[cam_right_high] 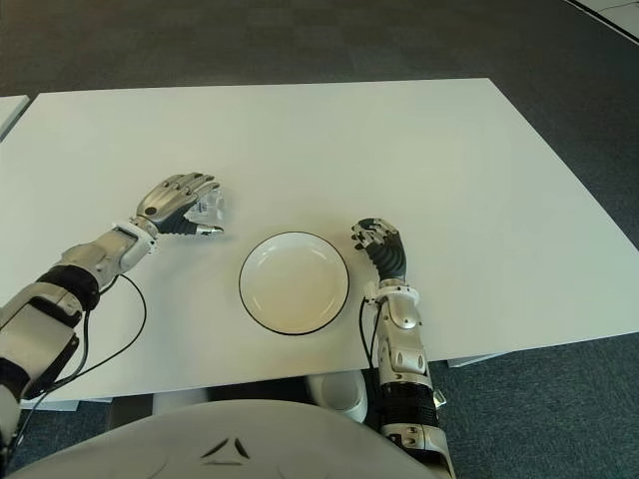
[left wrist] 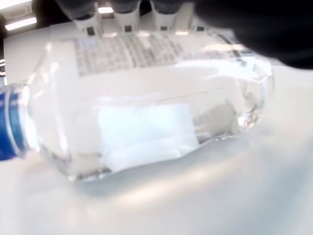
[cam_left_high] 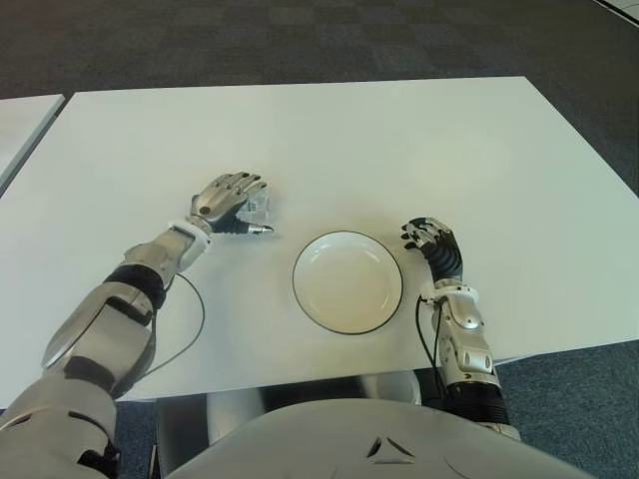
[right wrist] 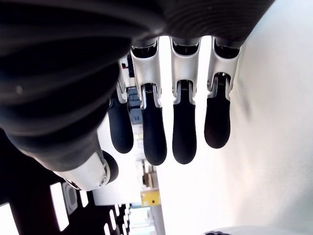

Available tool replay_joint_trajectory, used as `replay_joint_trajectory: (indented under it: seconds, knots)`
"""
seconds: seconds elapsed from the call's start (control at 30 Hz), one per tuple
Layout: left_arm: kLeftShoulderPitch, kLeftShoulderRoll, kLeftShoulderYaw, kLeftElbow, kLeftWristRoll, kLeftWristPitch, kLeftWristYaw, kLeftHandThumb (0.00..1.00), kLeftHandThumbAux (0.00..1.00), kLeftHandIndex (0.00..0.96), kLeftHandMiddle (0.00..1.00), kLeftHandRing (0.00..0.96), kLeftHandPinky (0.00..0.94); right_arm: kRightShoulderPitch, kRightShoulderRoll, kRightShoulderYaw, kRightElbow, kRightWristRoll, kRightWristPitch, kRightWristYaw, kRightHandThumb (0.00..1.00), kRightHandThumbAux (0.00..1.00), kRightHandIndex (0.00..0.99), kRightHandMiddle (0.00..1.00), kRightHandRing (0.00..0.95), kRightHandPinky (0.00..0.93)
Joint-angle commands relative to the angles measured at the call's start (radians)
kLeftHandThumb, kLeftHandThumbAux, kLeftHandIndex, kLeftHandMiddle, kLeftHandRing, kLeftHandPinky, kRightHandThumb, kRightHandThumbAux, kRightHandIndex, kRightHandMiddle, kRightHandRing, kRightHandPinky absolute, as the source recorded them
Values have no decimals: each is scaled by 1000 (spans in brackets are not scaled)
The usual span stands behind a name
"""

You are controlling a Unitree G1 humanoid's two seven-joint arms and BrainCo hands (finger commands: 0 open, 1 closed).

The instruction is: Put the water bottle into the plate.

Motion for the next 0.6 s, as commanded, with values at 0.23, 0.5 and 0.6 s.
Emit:
replay_joint_trajectory:
  seconds: [0.23,0.5,0.6]
  knots:
    - [-27,-62,-57,179,-17,25,-71,534,171,0,0,0,0,13,-6,0,-5,2,15,8,704,737,429,487,487,519]
    - [-38,-79,-42,218,-86,40,-158,533,174,0,0,0,0,16,-7,1,-4,4,6,12,703,737,429,490,499,535]
    - [-38,-83,-29,224,-120,48,-191,529,173,0,0,0,0,18,-5,1,-6,2,7,9,703,737,429,489,499,532]
